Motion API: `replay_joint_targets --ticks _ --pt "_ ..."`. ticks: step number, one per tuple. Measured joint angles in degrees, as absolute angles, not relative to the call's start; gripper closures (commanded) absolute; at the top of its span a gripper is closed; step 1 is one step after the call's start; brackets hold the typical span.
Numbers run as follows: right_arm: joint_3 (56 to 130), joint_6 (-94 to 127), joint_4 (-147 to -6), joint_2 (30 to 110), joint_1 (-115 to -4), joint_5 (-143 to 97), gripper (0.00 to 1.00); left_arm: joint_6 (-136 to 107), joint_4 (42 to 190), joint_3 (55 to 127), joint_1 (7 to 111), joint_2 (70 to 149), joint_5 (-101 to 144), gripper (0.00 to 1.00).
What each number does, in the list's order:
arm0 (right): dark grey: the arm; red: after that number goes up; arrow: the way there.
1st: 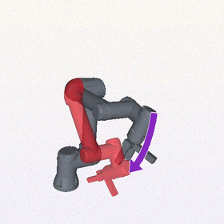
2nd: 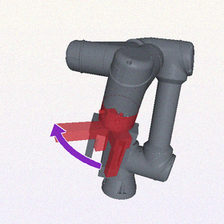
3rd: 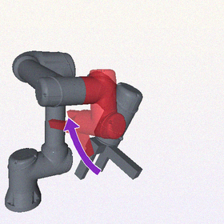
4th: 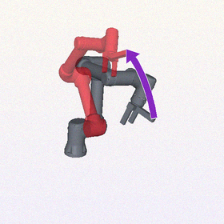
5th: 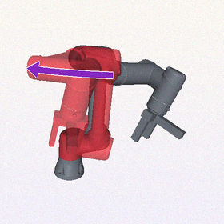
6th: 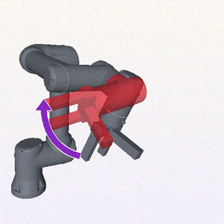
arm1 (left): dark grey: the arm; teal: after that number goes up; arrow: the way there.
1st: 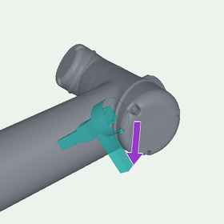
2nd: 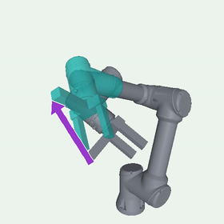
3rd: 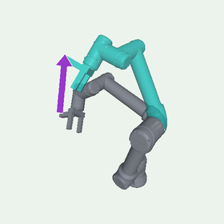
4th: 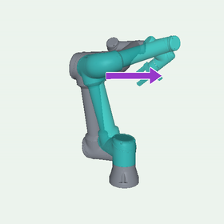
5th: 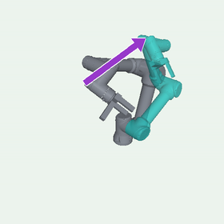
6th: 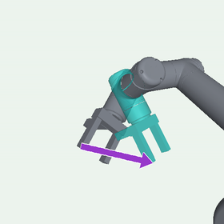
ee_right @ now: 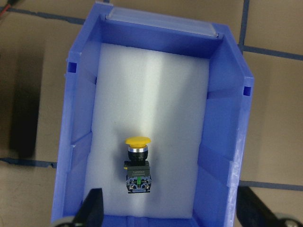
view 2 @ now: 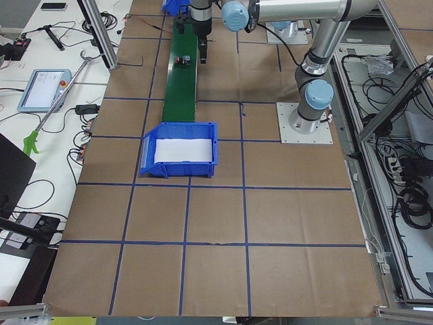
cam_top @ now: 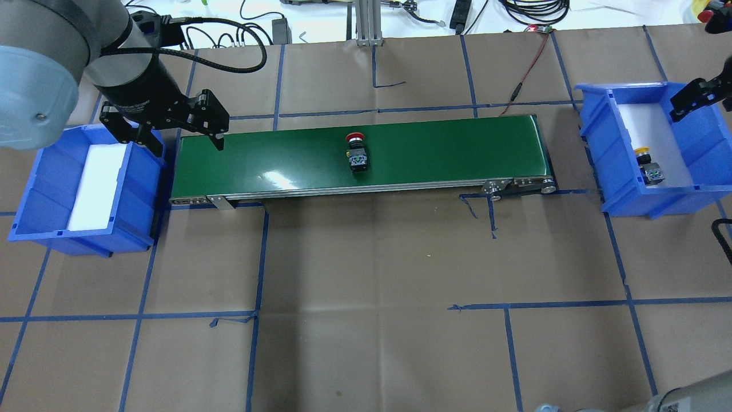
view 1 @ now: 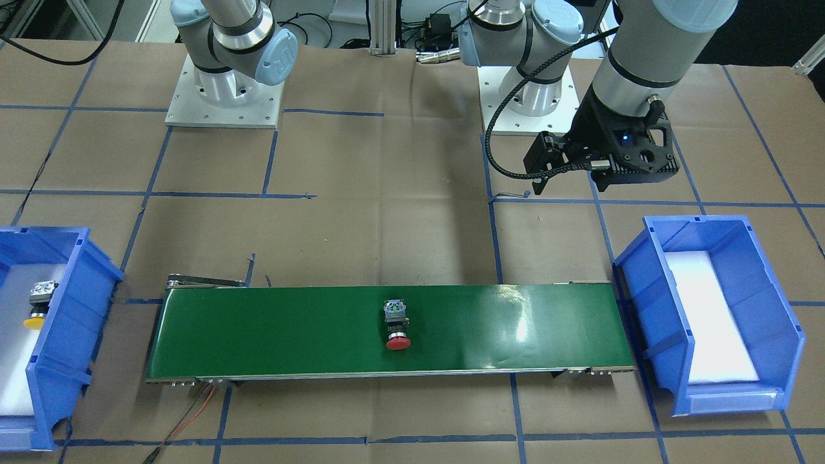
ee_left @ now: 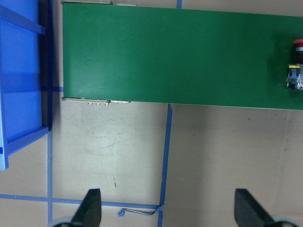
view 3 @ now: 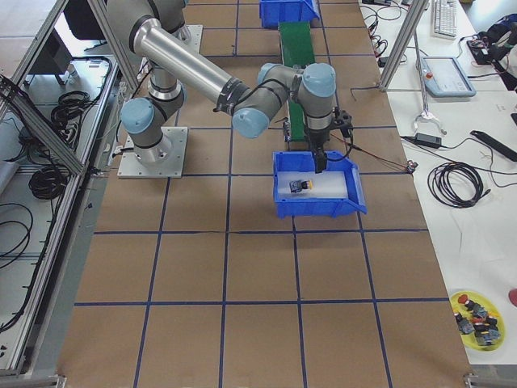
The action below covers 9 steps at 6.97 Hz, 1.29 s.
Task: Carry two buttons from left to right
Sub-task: 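Lower the yellow button into the bin and open the right gripper, then move the right gripper back over the conveyor toward the red button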
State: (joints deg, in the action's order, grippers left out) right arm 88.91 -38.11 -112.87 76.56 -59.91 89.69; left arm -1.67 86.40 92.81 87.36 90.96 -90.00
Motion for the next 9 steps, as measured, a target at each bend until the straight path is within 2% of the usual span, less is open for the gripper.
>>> replay_joint_targets --ticks 2,5,9 --pt "86.34 -31.38 -109.54 77.44 -64.55 89.56 0.01 -1.67 86.4 92.84 87.36 90.96 -90.0 0.0" --pt "86.08 -15.89 -107.79 77.44 -75.8 90.03 0.0 -1.67 86.4 92.84 87.36 90.97 -90.0 0.0" --pt "86.13 -3.44 -105.0 77.81 -85.38 90.23 0.0 -1.67 86.4 92.84 87.36 90.91 -90.0 0.0"
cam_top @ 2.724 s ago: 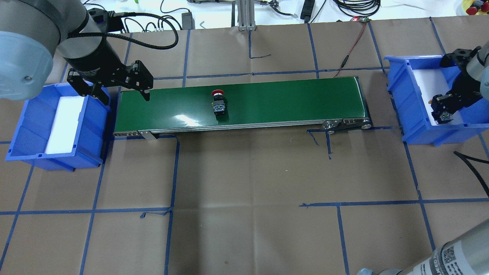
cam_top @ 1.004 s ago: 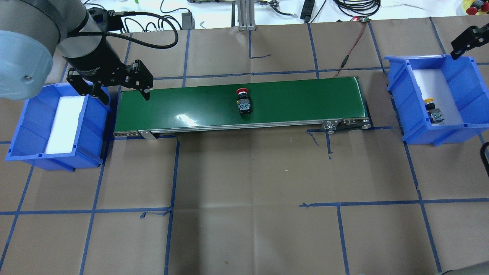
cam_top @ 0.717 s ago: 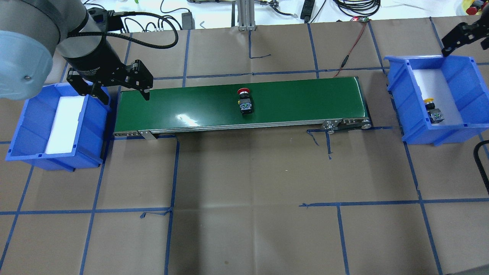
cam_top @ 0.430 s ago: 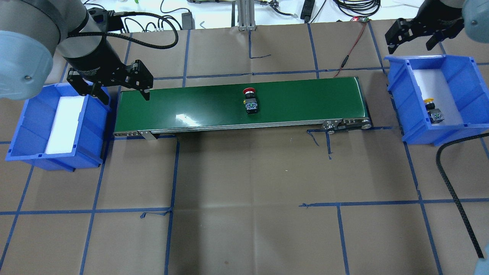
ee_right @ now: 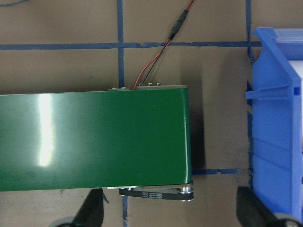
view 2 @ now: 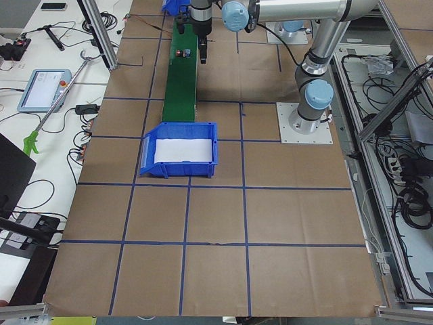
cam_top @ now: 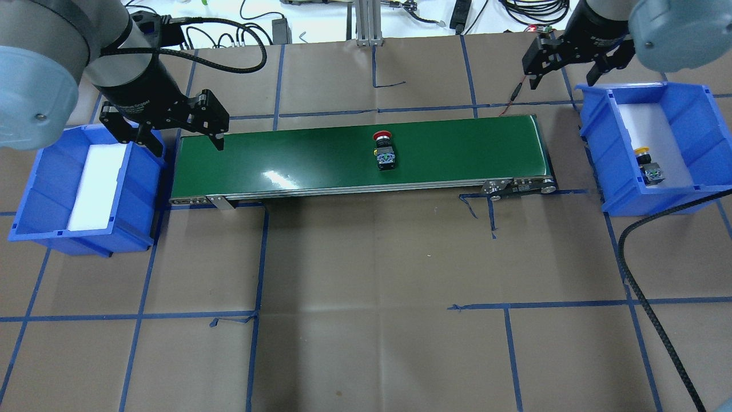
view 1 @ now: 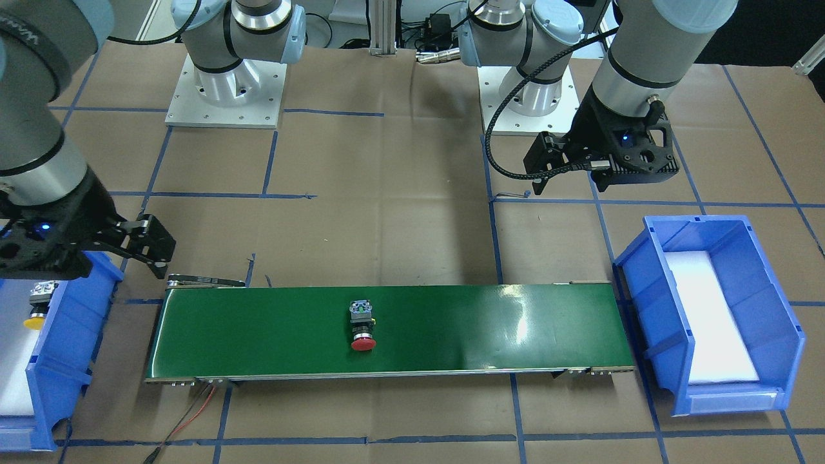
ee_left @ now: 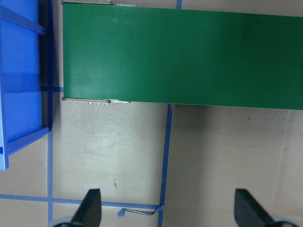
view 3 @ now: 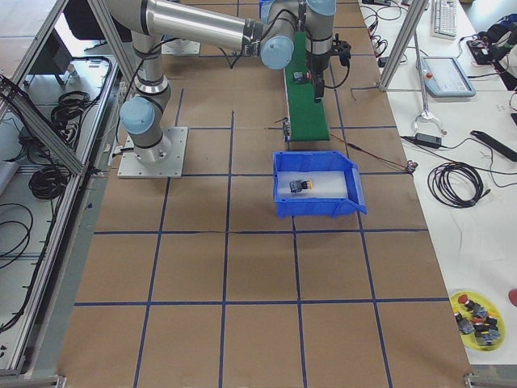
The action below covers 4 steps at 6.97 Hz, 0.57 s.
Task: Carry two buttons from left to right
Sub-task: 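Move the right gripper back over the conveyor toward the red button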
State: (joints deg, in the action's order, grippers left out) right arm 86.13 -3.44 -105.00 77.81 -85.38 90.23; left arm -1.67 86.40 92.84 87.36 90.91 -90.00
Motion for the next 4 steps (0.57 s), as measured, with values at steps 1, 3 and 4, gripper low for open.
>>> replay_joint_targets --ticks 1,3,4 --pt "86.15 0.46 -104.62 77.82 -88.32 90.33 0.0 -1.67 86.39 92.83 87.36 90.94 -90.0 0.0" --pt "86.44 3.98 -104.69 77.78 -91.28 90.42 0.0 -1.67 86.4 92.82 87.36 90.95 -90.0 0.0" --pt "86.52 4.45 -104.76 77.68 -91.72 90.42 0.0 -1.67 86.4 92.81 87.36 90.91 -90.0 0.0"
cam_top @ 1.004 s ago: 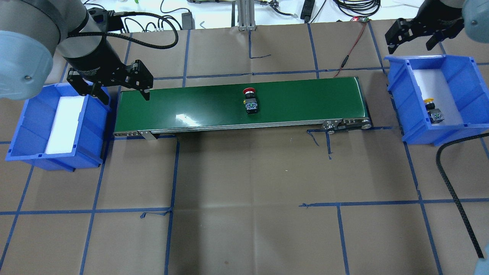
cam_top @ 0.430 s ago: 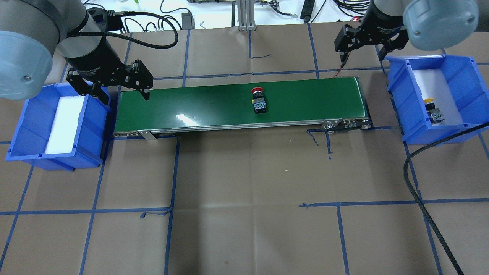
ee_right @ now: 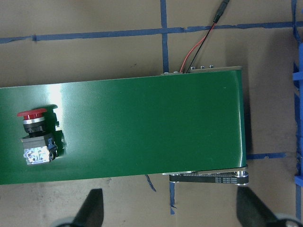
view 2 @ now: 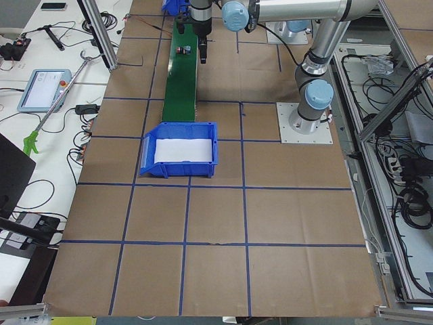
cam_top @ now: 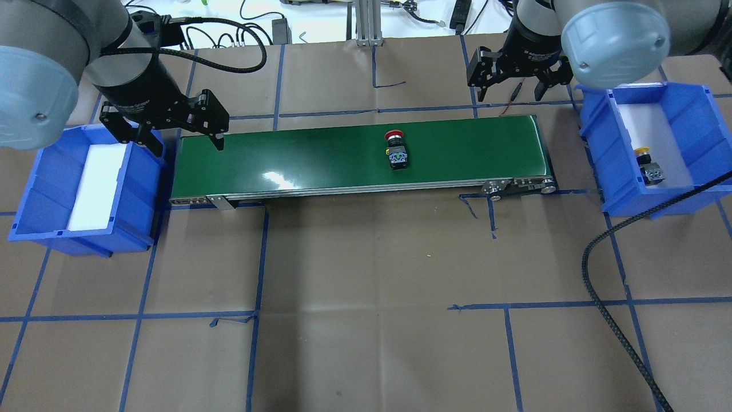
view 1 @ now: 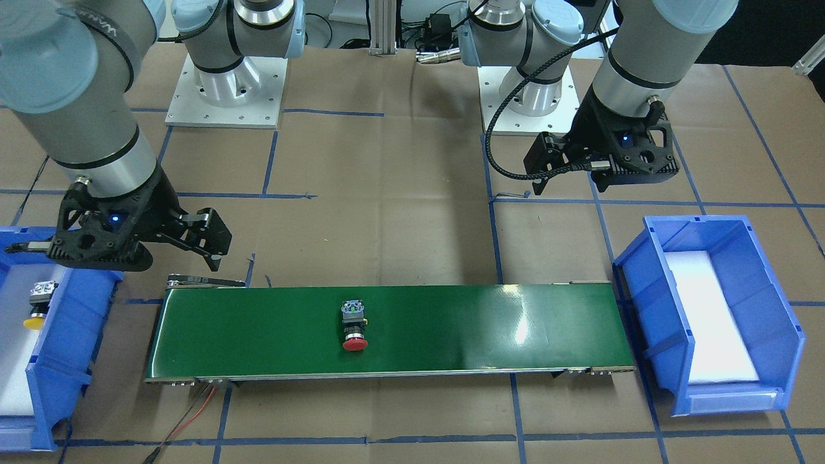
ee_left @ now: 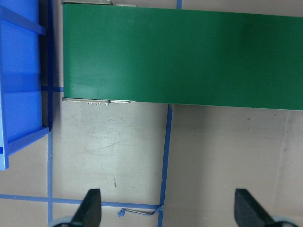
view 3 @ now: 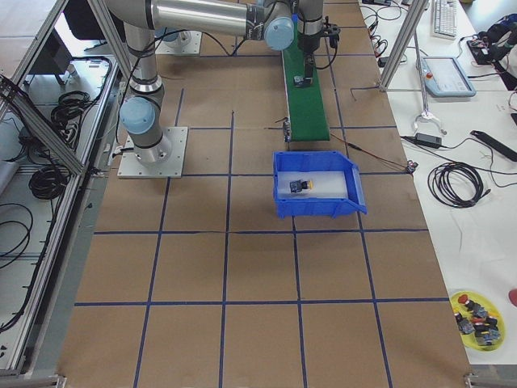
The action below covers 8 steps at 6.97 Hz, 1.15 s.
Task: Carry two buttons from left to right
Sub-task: 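Move the right gripper back over the conveyor toward the red button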
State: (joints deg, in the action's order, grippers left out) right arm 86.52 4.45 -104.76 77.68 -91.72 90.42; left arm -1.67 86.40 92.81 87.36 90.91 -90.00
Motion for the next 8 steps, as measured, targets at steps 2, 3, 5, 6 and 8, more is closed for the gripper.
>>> replay_joint_targets --ticks 2,3,5,6,8 --pt "86.51 4.71 -104.93 77.5 -91.88 90.38 0.0 -1.67 86.4 92.81 87.36 90.89 -90.0 0.0" --pt "86.5 4.74 -104.92 77.5 -91.88 90.41 0.0 -1.67 86.4 92.81 87.36 90.88 -90.0 0.0" --pt "86.53 4.75 -104.83 77.34 -91.88 90.43 0.0 -1.67 86.4 92.81 87.36 90.88 -90.0 0.0" --pt "86.56 4.75 -104.85 77.22 -91.88 90.42 0.0 -1.67 86.4 92.81 87.36 90.85 -90.0 0.0" --pt "86.57 4.73 -104.88 77.02 -91.87 90.4 0.01 -1.67 86.4 92.81 87.36 90.81 -90.0 0.0"
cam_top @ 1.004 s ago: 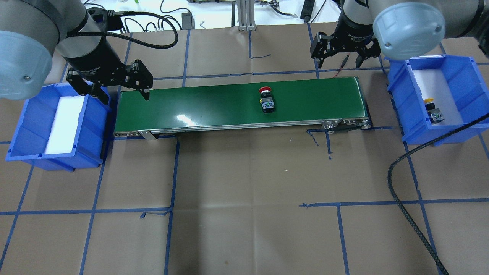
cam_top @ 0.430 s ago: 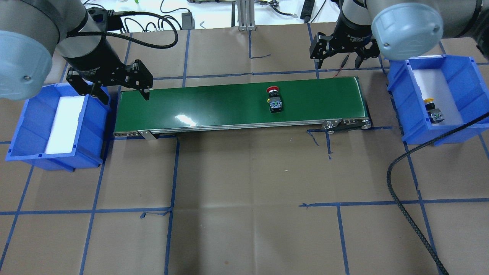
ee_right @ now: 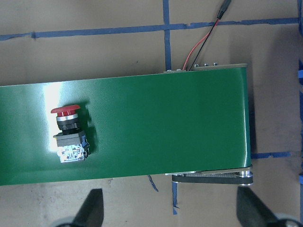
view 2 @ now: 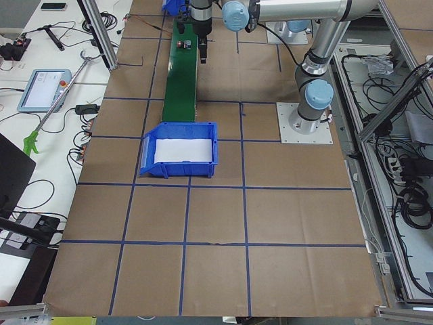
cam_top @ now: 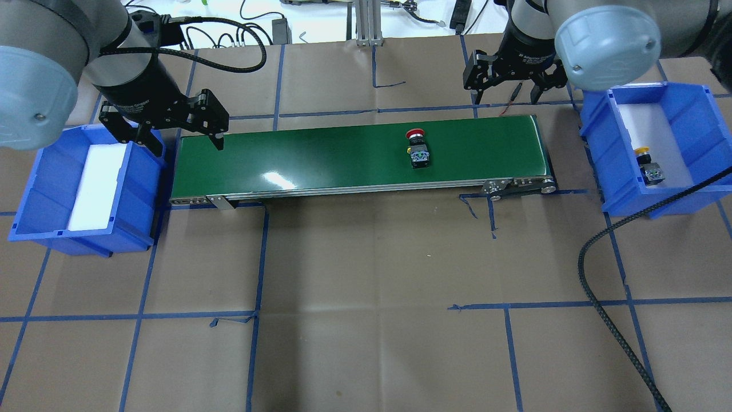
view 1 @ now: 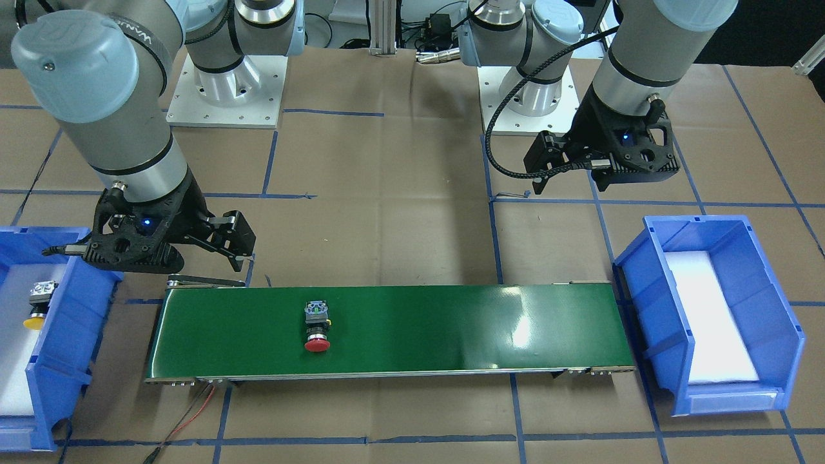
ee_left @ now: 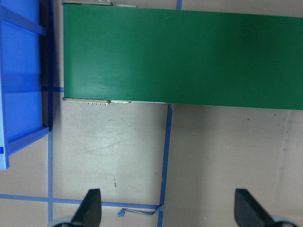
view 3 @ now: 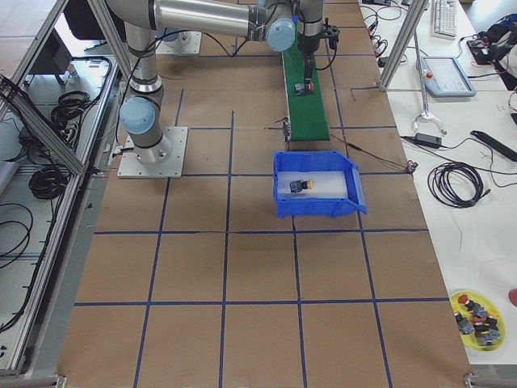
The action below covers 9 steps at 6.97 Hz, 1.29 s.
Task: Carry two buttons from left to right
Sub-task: 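Move the right gripper back over the conveyor toward the red button, then lower the right gripper onto the red-capped button and close on it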
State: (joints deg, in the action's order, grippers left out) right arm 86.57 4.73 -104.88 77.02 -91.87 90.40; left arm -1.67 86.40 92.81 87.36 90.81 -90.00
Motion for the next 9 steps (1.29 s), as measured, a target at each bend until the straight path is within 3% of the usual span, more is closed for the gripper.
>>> replay_joint_targets --ticks 9 --pt "86.87 4.81 -113.56 69.12 -92.83 89.29 0.01 -1.67 86.4 92.81 87.36 90.79 -90.0 0.0"
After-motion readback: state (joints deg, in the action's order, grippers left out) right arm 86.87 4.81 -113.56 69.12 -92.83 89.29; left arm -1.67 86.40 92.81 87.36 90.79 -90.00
